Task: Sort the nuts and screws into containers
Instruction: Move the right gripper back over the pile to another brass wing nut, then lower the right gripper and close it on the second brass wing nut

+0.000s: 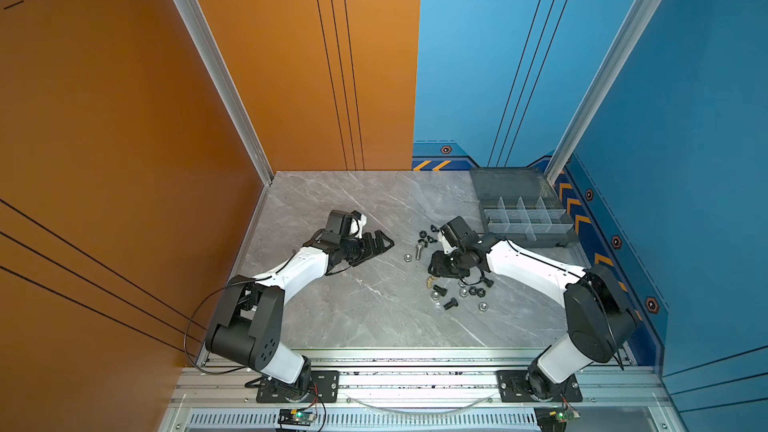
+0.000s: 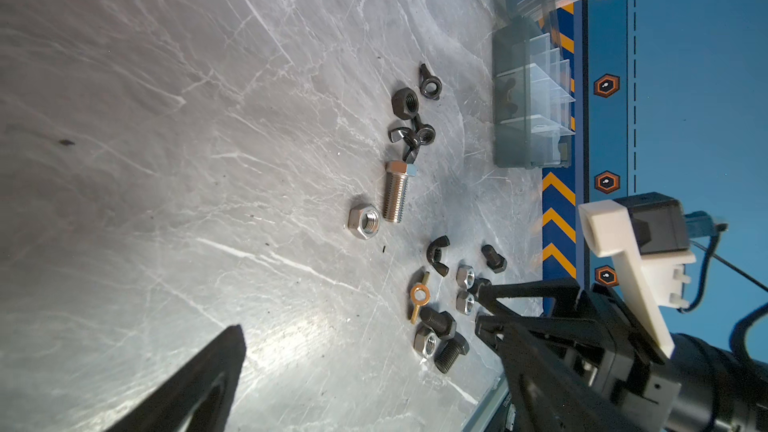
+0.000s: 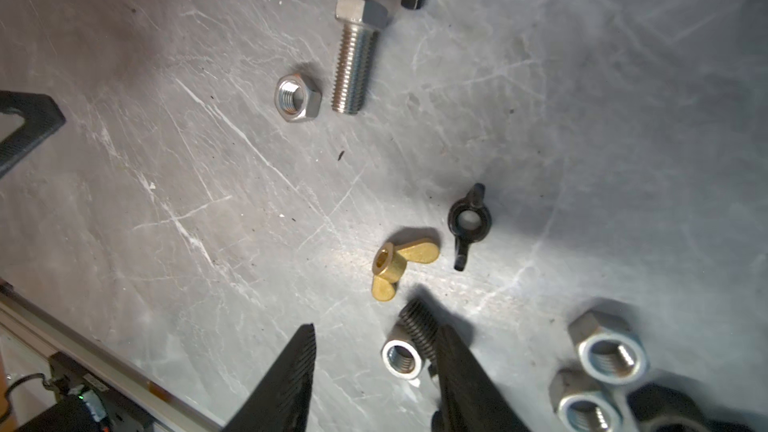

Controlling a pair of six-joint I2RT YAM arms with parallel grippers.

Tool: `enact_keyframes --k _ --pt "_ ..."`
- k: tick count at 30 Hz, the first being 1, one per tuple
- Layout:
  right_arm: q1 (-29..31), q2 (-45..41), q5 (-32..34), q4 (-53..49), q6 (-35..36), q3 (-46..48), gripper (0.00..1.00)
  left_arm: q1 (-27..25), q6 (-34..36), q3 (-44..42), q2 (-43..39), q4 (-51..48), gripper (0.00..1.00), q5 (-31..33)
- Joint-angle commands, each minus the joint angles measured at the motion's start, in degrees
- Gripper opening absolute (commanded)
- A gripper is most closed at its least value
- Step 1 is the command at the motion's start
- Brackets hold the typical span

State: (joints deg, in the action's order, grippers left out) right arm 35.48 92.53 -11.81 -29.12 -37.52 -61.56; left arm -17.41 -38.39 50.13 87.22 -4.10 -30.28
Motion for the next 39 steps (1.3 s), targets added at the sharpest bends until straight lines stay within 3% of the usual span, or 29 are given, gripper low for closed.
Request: enact_keyframes --k 1,7,12,39 --pt "1.16 1.28 4.94 -0.92 -10.31 -1.93 0.5 0.8 1.61 -0.96 -1.57 -0.92 0.98 -0.61" --pt "3.7 2.08 9.76 -0.67 -18.09 -2.35 0.51 1.15 1.76 -1.69 -1.97 -0.56 0.98 -1.23" --pt "4.14 4.91 9.83 -2.72 -22.23 -4.18 0.5 1.55 1.97 -2.14 -2.13 -0.47 0.98 -1.35" --pt "6.57 10.08 11.51 -4.01 -24.18 -6.01 0.47 2.07 2.06 -2.48 -0.91 0.23 0.98 -2.15"
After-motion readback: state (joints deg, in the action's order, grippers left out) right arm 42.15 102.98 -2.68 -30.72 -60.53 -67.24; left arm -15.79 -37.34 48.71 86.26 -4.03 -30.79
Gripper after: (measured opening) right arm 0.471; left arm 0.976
